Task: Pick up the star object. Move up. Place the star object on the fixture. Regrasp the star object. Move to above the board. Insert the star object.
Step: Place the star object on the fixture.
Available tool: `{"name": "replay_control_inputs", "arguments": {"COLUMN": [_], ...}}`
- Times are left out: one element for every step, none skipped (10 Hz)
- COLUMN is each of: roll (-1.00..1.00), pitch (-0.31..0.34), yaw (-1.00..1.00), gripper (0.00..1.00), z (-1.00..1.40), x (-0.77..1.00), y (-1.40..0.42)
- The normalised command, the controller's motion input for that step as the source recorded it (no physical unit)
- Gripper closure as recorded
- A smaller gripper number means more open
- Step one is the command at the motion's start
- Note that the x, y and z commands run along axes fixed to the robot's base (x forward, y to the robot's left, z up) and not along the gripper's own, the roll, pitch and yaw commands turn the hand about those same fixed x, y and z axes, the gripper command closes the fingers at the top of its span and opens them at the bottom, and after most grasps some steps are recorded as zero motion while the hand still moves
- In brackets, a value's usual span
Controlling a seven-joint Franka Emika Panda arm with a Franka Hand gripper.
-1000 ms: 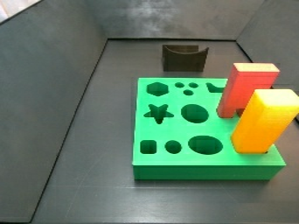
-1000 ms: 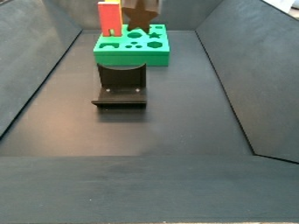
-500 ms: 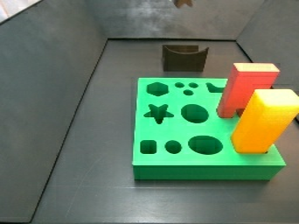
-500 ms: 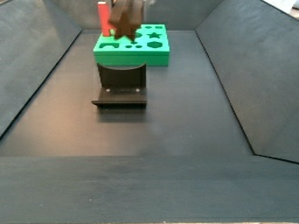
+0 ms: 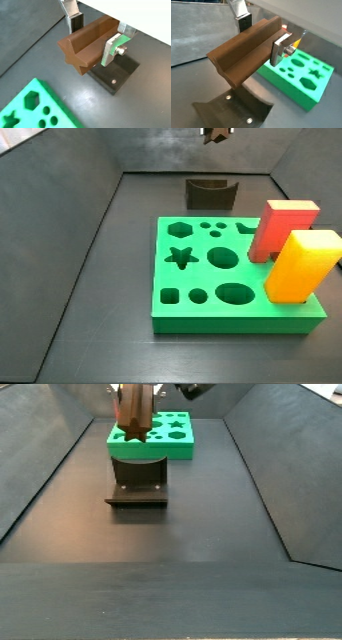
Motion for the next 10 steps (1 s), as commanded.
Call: {"name": "replay_control_inputs", "arguments": {"roll": [-1.0, -0.83, -0.65, -0.42, -0.31, -0.2, -1.0, -1.0, -1.0, -0.83], "pitch": [0.139, 0.136, 0.116, 0.083, 0.069, 0.039, 0.157, 0.15, 0.169, 0.185], "yaw": [-0.07, -0.09, -0.1, -0.11, -0.11, -0.11, -0.02, -0.03, -0.06, -0.09], "gripper": [1.0, 1.0, 1.0, 1.0, 1.0, 1.0, 1.0, 1.0, 1.0, 1.0], "z": [-0.02, -0.02, -0.01, -0.01, -0.01, 0.0, -1.0, -1.0, -1.0, -1.0], "x": [0.08, 0.08, 0.07, 0.07, 0.06, 0.05, 0.12, 0.13, 0.13, 0.15], "y": [0.04, 0.04, 0.04, 0.05, 0.03, 0.03, 0.13, 0.14, 0.14, 0.14]}}
